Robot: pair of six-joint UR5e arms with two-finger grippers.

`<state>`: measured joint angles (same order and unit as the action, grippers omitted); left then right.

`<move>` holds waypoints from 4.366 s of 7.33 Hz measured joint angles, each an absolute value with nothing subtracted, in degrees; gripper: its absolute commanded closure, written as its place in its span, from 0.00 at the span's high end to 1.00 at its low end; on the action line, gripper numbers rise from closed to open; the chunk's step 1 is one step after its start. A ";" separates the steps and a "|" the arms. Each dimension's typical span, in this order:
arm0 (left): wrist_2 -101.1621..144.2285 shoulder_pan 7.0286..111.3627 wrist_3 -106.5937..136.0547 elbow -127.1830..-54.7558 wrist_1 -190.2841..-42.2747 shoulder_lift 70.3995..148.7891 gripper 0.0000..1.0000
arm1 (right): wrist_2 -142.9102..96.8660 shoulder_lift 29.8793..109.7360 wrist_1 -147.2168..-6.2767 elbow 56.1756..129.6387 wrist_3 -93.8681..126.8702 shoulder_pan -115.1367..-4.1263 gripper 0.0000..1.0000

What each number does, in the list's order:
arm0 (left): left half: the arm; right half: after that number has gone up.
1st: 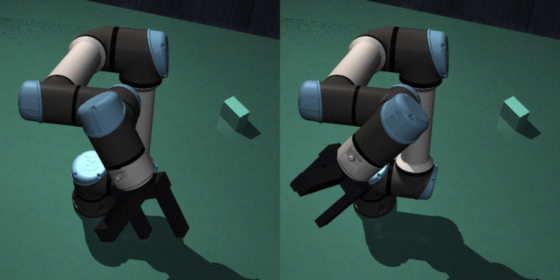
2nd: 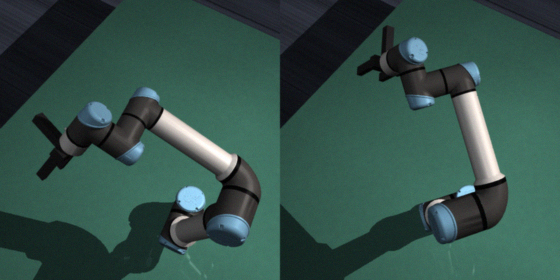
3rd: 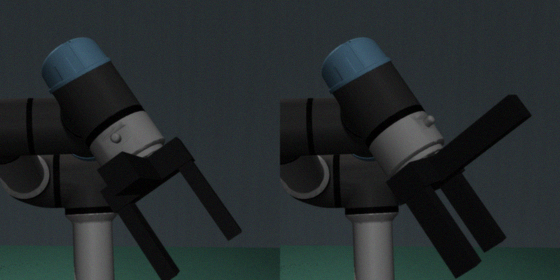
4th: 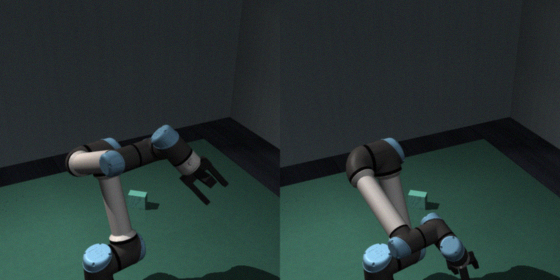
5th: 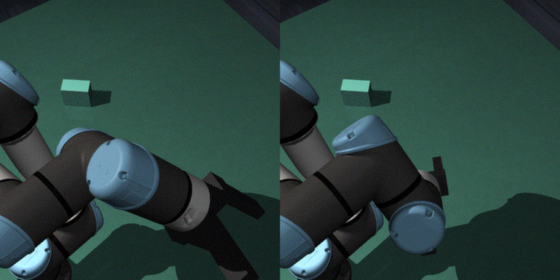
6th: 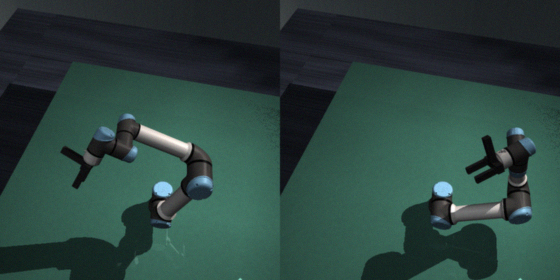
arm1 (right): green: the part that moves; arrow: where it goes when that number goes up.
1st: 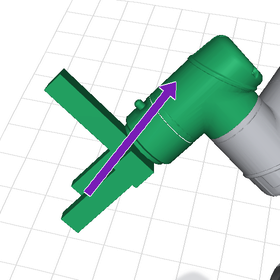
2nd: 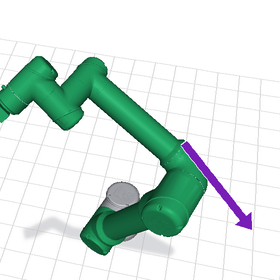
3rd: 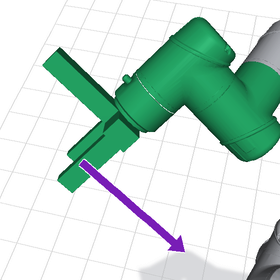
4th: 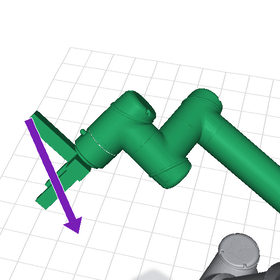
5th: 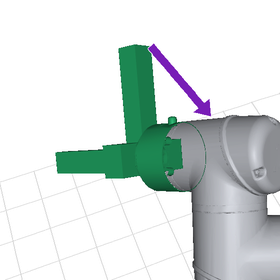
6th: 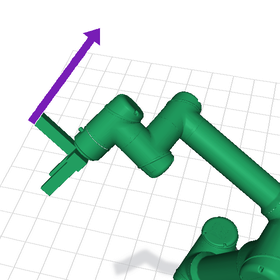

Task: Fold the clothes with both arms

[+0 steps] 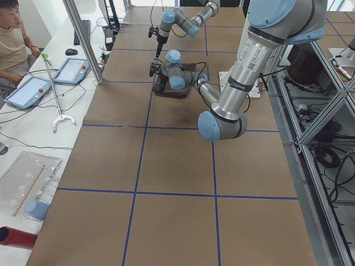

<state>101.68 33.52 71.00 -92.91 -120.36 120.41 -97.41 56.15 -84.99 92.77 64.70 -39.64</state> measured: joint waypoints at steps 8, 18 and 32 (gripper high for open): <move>98.62 22.87 83.74 -98.75 -120.51 114.20 0.59 | -97.38 56.54 -84.90 93.17 64.69 -39.72 1.00; 92.93 15.28 89.67 -109.03 -119.87 105.60 1.00 | -97.38 56.60 -84.95 93.23 64.64 -39.73 1.00; 125.23 87.18 5.81 -102.93 -101.50 85.46 1.00 | -127.72 94.22 -87.70 104.40 13.04 -79.46 1.00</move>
